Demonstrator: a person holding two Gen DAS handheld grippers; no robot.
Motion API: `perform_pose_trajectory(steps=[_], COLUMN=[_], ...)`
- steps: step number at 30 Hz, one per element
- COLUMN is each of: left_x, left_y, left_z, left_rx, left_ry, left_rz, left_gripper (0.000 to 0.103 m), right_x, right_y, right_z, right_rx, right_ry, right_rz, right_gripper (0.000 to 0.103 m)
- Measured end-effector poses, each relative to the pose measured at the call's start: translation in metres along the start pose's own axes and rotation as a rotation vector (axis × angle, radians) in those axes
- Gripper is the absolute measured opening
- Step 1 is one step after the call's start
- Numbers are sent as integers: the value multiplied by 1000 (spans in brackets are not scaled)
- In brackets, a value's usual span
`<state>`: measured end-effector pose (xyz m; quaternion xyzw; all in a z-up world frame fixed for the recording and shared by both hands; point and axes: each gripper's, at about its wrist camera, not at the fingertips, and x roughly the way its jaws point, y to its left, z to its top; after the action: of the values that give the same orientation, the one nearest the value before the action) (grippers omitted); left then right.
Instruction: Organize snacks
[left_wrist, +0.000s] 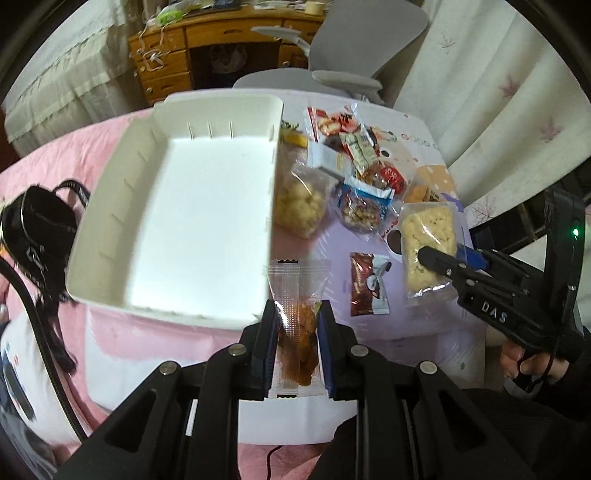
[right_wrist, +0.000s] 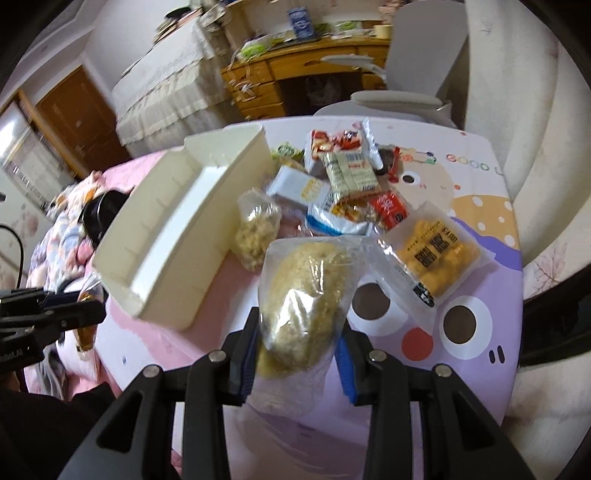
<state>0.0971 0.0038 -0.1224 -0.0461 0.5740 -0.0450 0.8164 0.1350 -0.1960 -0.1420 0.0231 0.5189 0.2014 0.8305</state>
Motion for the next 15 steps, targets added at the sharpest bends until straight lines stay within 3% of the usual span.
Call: perform_pose_trajectory(steps=[15], left_x=[-34], left_y=[92], left_z=[42], left_rx=[134], left_ry=[-90], left_rz=[-64], left_gripper=[19], right_x=[-15], right_y=[85], right_z=[24], right_rx=[118], right_ry=[-167], right_rz=[-112], right_gripper=[37])
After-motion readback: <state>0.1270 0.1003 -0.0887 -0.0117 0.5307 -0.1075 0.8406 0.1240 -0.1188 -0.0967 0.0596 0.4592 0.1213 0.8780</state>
